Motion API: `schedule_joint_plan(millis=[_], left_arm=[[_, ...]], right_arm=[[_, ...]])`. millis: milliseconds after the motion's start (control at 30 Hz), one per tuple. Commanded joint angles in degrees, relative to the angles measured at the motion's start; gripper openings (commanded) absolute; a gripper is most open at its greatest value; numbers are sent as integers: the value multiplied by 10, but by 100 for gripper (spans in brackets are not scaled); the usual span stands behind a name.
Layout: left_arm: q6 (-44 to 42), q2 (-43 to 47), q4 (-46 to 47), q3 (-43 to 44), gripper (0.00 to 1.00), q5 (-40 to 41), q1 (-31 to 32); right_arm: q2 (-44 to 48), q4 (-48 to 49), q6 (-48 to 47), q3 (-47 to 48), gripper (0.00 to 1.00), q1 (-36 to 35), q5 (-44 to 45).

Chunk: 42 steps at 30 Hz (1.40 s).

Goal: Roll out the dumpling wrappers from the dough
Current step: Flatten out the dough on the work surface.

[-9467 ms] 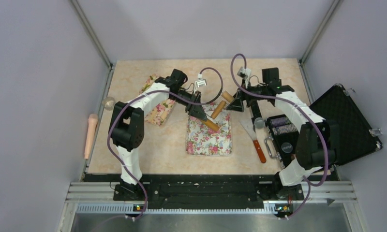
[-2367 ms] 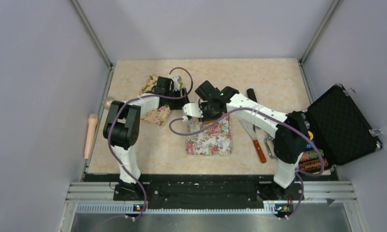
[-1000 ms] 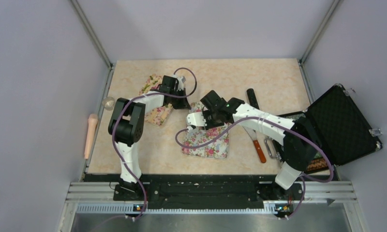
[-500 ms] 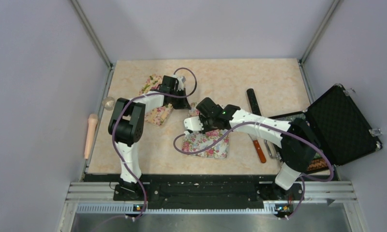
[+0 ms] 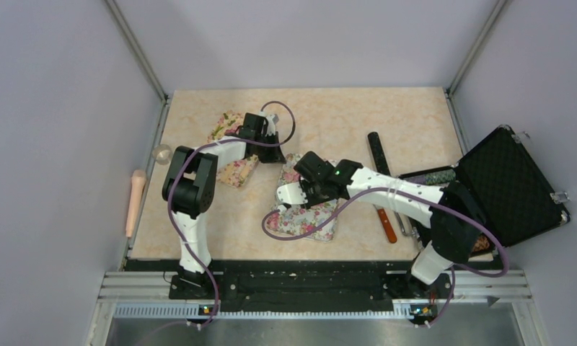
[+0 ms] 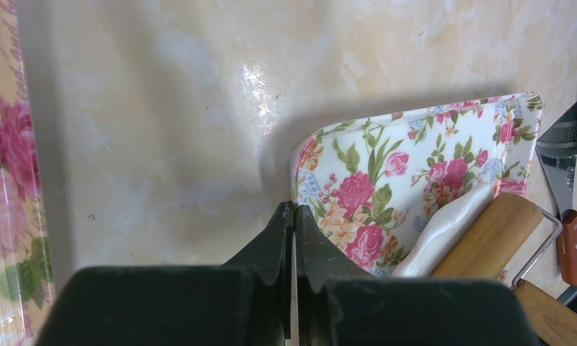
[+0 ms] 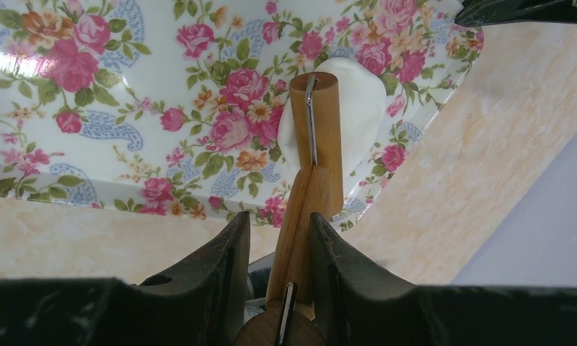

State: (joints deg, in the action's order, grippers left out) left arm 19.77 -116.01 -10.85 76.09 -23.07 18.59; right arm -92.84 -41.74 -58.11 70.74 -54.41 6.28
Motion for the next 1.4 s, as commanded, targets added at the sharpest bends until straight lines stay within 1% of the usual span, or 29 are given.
schedule_joint_plan(millis=[0, 200, 300, 633, 700, 933, 1000, 1367], left_arm=[[-16, -14, -21, 0, 0, 23, 0], [-16, -14, -22, 0, 0, 22, 0], [-16, -12, -22, 0, 0, 22, 0], [-15, -12, -21, -1, 0, 21, 0], [-15, -11, -20, 0, 0, 22, 0], [-15, -10, -21, 1, 0, 25, 0], [-15, -9, -22, 1, 0, 25, 0], [-14, -6, -22, 0, 0, 28, -1]], right_arm=[[-7, -86, 35, -28, 0, -6, -19], [-37, 15, 47, -57, 0, -5, 36], [-55, 45, 58, -59, 0, -6, 49], [-70, 52, 67, -59, 0, -5, 43], [-68, 41, 67, -59, 0, -6, 37], [-32, -64, 64, -52, 0, -10, -31], [-24, -84, 66, -57, 0, -11, -37], [3, -123, 82, -95, 0, -24, -47]])
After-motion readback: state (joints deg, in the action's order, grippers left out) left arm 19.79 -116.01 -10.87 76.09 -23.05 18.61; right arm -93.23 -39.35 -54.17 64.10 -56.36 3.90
